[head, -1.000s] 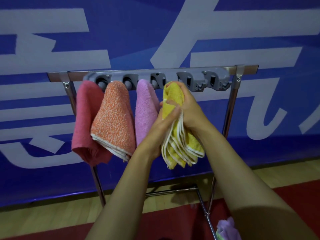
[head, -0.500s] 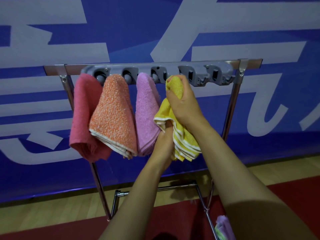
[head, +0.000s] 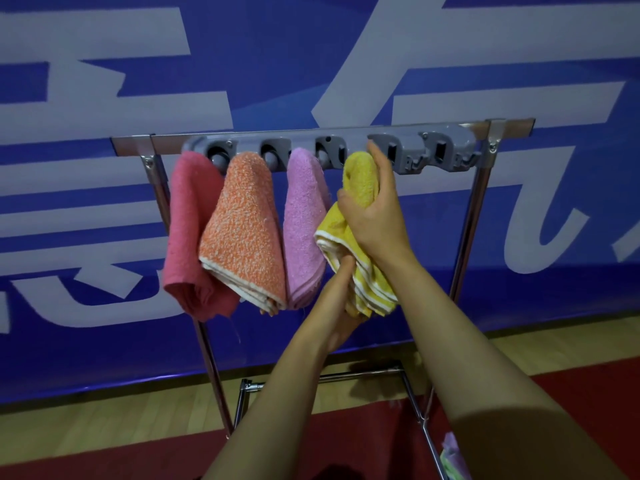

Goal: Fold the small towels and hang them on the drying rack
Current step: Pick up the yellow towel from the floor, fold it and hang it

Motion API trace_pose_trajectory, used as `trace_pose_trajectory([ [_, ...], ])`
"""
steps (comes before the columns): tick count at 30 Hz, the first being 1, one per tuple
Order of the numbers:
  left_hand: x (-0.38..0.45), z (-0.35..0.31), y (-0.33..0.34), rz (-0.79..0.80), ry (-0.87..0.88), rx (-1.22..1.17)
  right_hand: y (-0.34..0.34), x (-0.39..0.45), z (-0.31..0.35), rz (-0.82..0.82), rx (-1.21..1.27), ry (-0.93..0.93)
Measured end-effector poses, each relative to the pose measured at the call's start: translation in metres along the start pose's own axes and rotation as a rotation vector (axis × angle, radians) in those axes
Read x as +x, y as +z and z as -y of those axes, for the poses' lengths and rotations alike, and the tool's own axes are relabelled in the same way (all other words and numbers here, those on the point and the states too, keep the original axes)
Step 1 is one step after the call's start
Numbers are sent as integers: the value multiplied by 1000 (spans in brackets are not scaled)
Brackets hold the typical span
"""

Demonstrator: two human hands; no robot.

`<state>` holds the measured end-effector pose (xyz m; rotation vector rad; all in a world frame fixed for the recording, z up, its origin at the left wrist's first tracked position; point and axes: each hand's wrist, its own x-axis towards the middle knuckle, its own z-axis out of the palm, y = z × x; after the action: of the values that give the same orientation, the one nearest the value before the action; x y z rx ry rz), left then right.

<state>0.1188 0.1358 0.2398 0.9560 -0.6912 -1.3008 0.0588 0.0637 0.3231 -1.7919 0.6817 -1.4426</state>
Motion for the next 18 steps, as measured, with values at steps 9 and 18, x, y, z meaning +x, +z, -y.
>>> trace_pose_trajectory([
  [9,-11,16,-7,170,-74,-22,-11,-23,-18,45,-87,237],
  [18,-24,29,-13,261,-91,-64,-37,-52,-22,275,-62,364],
])
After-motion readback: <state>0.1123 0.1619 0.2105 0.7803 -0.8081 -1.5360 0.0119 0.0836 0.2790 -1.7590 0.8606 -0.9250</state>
